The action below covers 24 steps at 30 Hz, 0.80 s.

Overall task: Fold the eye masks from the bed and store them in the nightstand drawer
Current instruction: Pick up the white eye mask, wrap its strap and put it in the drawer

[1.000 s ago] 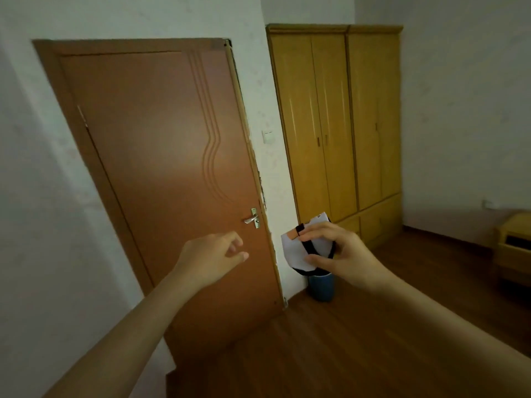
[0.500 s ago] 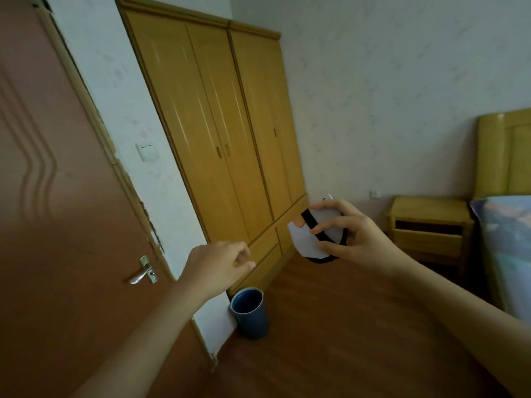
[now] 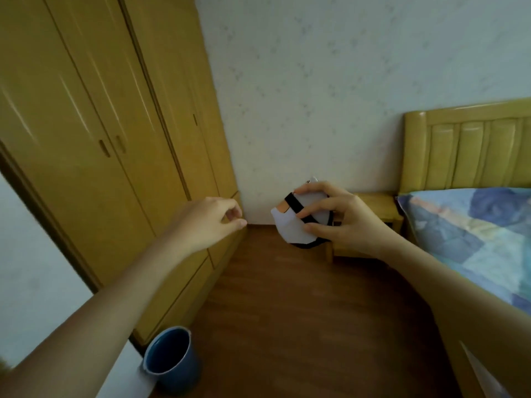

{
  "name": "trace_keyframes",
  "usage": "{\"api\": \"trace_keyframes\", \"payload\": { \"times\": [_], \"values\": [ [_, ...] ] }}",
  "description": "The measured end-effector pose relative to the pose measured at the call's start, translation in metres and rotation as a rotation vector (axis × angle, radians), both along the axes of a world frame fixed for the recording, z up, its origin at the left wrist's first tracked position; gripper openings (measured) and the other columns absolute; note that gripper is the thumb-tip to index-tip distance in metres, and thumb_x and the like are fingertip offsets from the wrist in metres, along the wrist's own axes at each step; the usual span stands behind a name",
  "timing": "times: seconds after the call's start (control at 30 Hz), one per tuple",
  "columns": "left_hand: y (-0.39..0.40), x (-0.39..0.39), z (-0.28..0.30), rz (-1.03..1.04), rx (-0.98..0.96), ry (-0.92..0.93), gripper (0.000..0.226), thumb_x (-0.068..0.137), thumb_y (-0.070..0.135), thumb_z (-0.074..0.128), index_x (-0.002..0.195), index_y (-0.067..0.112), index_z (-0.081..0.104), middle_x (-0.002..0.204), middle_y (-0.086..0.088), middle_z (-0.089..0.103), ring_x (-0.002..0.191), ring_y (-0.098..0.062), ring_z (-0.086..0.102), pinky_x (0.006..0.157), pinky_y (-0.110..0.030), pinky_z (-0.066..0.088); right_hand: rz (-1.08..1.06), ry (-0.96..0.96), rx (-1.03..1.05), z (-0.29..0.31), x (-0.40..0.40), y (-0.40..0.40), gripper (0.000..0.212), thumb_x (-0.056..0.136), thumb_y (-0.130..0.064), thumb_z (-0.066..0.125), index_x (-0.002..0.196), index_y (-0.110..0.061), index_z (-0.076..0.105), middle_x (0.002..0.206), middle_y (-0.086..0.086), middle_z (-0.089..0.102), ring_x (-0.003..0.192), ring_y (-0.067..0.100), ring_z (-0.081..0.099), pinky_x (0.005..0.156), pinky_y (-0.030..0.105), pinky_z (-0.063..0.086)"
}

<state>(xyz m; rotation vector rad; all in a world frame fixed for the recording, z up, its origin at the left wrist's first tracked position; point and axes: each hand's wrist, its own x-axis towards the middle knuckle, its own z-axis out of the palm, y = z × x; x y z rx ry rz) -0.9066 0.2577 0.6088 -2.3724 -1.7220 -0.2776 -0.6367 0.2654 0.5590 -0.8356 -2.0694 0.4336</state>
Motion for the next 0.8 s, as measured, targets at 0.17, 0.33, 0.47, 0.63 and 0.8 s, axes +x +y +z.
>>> {"api": "trace_keyframes", "payload": {
  "times": [0.17, 0.33, 0.47, 0.63, 0.8],
  "values": [
    [0.153, 0.026, -0.022, -0.106, -0.041, -0.028, 0.027, 0.088, 0.060, 0.048, 0.097, 0.038, 0.060, 0.087, 0.019, 0.058, 0.080, -0.005, 0.059, 0.054, -0.024, 0.041, -0.160, -0.031, -0.077, -0.014, 0.043, 0.101, 0.017, 0.081, -0.020, 0.072, 0.097, -0.024, 0.072, 0.133, -0.010, 0.047, 0.129, 0.007, 0.041, 0.097, 0.040, 0.050],
    [0.289, 0.097, -0.050, -0.250, -0.175, -0.081, 0.025, 0.086, 0.059, 0.051, 0.096, 0.038, 0.060, 0.084, 0.020, 0.060, 0.082, -0.005, 0.060, 0.065, -0.027, 0.047, -0.330, -0.003, -0.171, -0.037, 0.115, 0.172, 0.018, 0.080, -0.017, 0.072, 0.097, -0.025, 0.072, 0.131, -0.011, 0.049, 0.127, 0.002, 0.040, 0.101, 0.040, 0.047],
    [0.392, 0.191, -0.083, -0.356, -0.251, -0.133, 0.025, 0.085, 0.059, 0.052, 0.101, 0.041, 0.058, 0.089, 0.021, 0.061, 0.085, -0.003, 0.059, 0.077, -0.029, 0.049, -0.459, 0.022, -0.221, -0.065, 0.194, 0.236, 0.018, 0.080, -0.017, 0.072, 0.095, -0.027, 0.071, 0.129, -0.011, 0.050, 0.127, 0.006, 0.041, 0.099, 0.042, 0.048],
    [0.483, 0.299, -0.140, -0.442, -0.439, -0.246, 0.026, 0.088, 0.051, 0.055, 0.109, 0.036, 0.057, 0.088, 0.021, 0.061, 0.084, 0.001, 0.059, 0.070, -0.024, 0.048, -0.506, 0.019, -0.317, -0.099, 0.276, 0.339, 0.024, 0.080, -0.015, 0.072, 0.101, -0.025, 0.070, 0.128, -0.008, 0.050, 0.126, 0.009, 0.043, 0.095, 0.043, 0.050],
    [0.576, 0.372, -0.188, -0.392, -0.610, -0.231, 0.040, 0.088, 0.064, 0.041, 0.120, 0.042, 0.048, 0.102, 0.024, 0.063, 0.095, 0.000, 0.058, 0.081, -0.037, 0.048, -0.435, 0.008, -0.483, -0.138, 0.334, 0.465, 0.027, 0.080, -0.013, 0.072, 0.099, -0.031, 0.069, 0.122, -0.013, 0.052, 0.124, 0.006, 0.045, 0.100, 0.039, 0.047]
  ]
}}
